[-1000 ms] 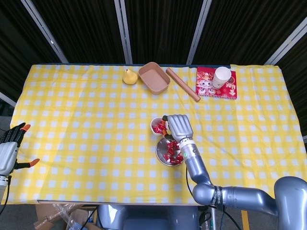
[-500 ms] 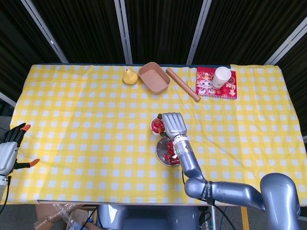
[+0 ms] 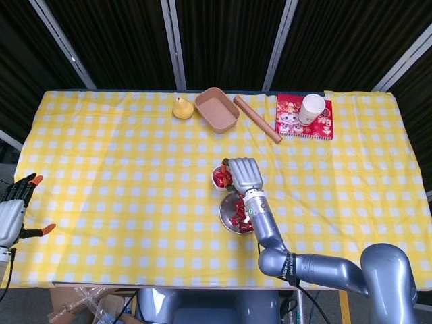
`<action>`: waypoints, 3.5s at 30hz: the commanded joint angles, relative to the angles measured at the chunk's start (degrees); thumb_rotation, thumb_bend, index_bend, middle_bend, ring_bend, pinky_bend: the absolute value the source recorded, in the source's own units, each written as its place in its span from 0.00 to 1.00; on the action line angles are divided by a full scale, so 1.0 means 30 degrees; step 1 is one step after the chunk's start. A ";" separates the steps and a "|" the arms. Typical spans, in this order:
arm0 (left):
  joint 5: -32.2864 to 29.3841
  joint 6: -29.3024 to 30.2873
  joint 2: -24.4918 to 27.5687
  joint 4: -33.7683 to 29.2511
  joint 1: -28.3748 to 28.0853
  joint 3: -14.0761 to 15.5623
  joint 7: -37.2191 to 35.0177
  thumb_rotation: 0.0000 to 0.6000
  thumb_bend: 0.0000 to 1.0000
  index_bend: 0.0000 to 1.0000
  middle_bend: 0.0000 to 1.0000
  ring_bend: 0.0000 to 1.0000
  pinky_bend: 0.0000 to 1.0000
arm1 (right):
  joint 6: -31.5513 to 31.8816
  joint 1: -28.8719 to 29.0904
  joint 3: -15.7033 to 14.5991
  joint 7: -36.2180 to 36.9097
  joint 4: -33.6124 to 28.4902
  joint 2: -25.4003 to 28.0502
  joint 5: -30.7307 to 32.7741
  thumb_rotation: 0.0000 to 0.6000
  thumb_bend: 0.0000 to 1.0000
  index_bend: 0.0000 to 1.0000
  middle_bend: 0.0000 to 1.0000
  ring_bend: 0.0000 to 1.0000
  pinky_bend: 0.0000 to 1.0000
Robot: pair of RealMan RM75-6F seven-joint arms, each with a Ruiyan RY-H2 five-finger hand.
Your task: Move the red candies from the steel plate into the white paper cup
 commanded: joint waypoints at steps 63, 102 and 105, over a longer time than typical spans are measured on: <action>0.0526 0.0751 -0.0273 0.0240 0.0199 0.0040 0.0243 1.00 0.00 0.05 0.00 0.00 0.00 | 0.2467 -0.4556 -0.4844 -0.1206 -0.4748 0.1317 -0.1242 1.00 0.39 0.22 0.93 0.94 0.98; 0.0381 0.0712 -0.0270 0.0153 0.0211 -0.0018 0.0255 1.00 0.01 0.05 0.00 0.00 0.00 | 0.1789 -0.5062 -0.4349 -0.1094 -0.4047 0.1303 -0.1064 1.00 0.39 0.38 0.93 0.94 0.98; 0.0394 0.0727 -0.0263 0.0136 0.0217 -0.0014 0.0268 1.00 0.01 0.05 0.00 0.00 0.00 | 0.1685 -0.5110 -0.4334 -0.1069 -0.3953 0.1387 -0.0945 1.00 0.39 0.39 0.93 0.94 0.98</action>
